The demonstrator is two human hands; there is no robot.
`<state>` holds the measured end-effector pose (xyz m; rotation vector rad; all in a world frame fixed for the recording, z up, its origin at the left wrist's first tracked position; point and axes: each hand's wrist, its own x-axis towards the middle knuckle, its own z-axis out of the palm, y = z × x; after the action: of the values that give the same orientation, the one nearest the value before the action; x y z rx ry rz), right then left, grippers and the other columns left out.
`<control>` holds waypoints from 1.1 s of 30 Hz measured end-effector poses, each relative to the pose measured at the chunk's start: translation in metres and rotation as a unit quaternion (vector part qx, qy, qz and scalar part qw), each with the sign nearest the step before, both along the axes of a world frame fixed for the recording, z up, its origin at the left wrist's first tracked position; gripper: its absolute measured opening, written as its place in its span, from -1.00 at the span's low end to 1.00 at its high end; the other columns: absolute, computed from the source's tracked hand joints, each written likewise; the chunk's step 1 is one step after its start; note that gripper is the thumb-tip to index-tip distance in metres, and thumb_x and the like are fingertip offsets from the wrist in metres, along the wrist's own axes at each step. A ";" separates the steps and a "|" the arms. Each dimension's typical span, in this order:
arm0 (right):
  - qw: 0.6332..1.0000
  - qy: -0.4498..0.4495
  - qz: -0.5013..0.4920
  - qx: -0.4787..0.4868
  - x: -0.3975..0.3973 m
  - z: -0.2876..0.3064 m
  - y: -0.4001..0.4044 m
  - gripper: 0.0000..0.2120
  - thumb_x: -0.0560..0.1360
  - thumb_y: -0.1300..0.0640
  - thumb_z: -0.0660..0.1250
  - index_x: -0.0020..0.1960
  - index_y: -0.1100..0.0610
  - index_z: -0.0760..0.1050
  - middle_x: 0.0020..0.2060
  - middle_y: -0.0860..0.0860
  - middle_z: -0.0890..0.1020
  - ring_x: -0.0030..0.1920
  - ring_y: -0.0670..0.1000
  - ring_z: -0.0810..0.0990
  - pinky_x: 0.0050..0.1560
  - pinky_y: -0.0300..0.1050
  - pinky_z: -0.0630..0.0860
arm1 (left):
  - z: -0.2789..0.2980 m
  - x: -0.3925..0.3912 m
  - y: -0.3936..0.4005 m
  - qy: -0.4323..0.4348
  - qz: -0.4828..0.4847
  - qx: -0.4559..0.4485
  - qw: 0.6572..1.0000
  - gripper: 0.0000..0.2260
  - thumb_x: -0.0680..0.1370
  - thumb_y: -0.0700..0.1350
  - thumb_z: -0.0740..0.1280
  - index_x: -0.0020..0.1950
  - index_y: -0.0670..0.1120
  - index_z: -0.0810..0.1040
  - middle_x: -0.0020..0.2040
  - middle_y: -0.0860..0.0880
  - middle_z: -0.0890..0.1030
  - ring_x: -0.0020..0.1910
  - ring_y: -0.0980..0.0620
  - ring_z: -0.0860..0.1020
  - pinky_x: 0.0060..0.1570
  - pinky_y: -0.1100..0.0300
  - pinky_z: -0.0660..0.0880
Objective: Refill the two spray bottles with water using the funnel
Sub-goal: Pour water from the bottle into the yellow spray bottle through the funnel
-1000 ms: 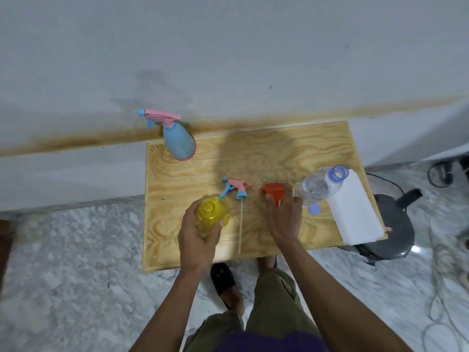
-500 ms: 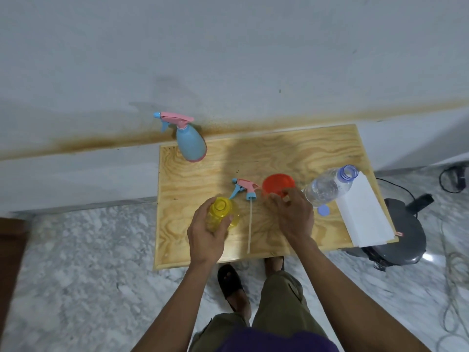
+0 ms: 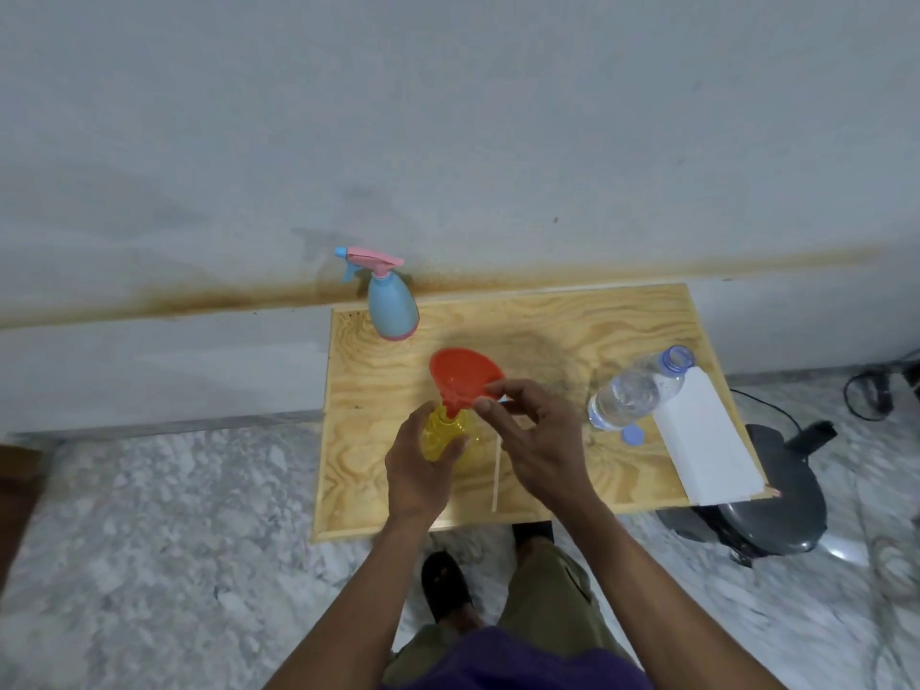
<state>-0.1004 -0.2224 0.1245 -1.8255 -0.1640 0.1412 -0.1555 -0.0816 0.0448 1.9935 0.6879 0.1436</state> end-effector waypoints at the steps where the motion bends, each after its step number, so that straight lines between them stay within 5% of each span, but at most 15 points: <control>1: 1.000 -0.006 -0.002 -0.009 0.000 -0.002 0.000 -0.78 0.43 -0.13 0.47 0.00 -0.06 0.62 -0.15 -0.19 0.70 -0.11 -0.15 0.68 -0.16 -0.20 0.60 | 0.000 0.000 0.000 -0.001 -0.003 -0.001 1.000 -0.48 0.44 0.10 0.52 0.36 0.06 0.48 0.23 0.07 0.62 0.19 0.06 0.58 0.18 -0.01 0.54; 5: 0.999 -0.015 0.025 -0.046 -0.004 -0.009 0.001 -0.82 0.43 -0.03 0.52 0.00 -0.06 0.62 -0.11 -0.19 0.69 -0.09 -0.20 0.67 -0.10 -0.39 0.51 | 0.001 0.000 0.002 -0.006 -0.016 0.002 1.000 -0.50 0.44 0.06 0.52 0.33 0.00 0.50 0.18 0.05 0.63 0.14 0.05 0.58 0.11 0.13 0.51; 12: 0.989 -0.068 0.061 -0.113 -0.011 -0.025 0.003 -0.62 0.41 -0.25 0.43 0.08 -0.03 0.63 -0.11 -0.14 0.69 -0.07 -0.17 0.66 -0.06 -0.03 0.60 | 0.010 0.000 0.002 -0.015 -0.015 -0.017 1.000 -0.57 0.45 0.03 0.53 0.27 0.00 0.53 0.03 0.13 0.57 -0.01 0.11 0.53 -0.11 0.46 0.34; 19: 0.991 -0.062 0.045 -0.108 -0.015 -0.018 -0.001 -0.60 0.42 -0.12 0.53 0.21 -0.05 0.58 0.05 -0.20 0.67 -0.04 -0.23 0.66 -0.11 -0.33 0.52 | 0.016 -0.004 0.010 -0.006 -0.031 -0.039 0.999 -0.33 0.31 -0.04 0.63 0.36 0.07 0.44 0.14 0.07 0.62 0.08 0.04 0.58 -0.05 0.20 0.45; 24: 0.991 -0.008 -0.112 -0.070 -0.015 -0.012 -0.027 -0.70 0.46 -0.05 0.51 0.14 -0.03 0.56 0.00 -0.20 0.65 -0.10 -0.22 0.64 -0.21 -0.42 0.49 | 0.022 -0.021 0.029 0.011 -0.076 -0.050 0.996 0.09 0.15 0.07 0.70 0.56 0.07 0.19 0.47 0.06 0.39 0.44 0.07 0.36 0.37 0.00 0.40; 26: 0.975 -0.001 -0.213 -0.062 -0.013 -0.018 -0.045 -0.72 0.46 -0.02 0.51 0.08 0.01 0.52 -0.06 -0.11 0.63 -0.13 -0.11 0.64 -0.22 -0.40 0.48 | 0.033 -0.026 0.030 0.007 -0.069 -0.059 0.996 0.20 0.10 0.20 0.68 0.59 0.06 0.10 0.52 0.05 0.32 0.47 0.08 0.31 0.40 -0.07 0.39; 30: 0.929 -0.004 -0.365 -0.064 0.001 -0.036 -0.077 -0.54 0.40 0.05 0.56 0.12 0.15 0.39 -0.03 0.02 0.46 -0.04 0.12 0.50 0.00 0.04 0.53 | 0.059 -0.021 0.016 -0.067 -0.039 -0.021 0.997 0.18 0.10 0.39 0.56 0.58 0.03 0.12 0.51 0.04 0.30 0.46 0.09 0.32 0.37 -0.07 0.42; 33: 0.918 0.021 -0.390 -0.071 0.020 -0.048 -0.093 -0.26 0.35 -0.01 0.60 0.33 0.23 0.28 0.22 0.09 0.36 0.25 0.16 0.39 0.21 0.08 0.45 | 0.071 -0.011 0.004 -0.101 -0.044 0.043 0.993 0.07 0.20 0.31 0.53 0.57 -0.07 0.17 0.49 -0.04 0.32 0.45 0.03 0.33 0.37 0.02 0.39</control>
<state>-0.0809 -0.3150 0.0760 -1.8988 0.6209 -0.3801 -0.1667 -0.0780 0.1156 2.0531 0.4697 0.3210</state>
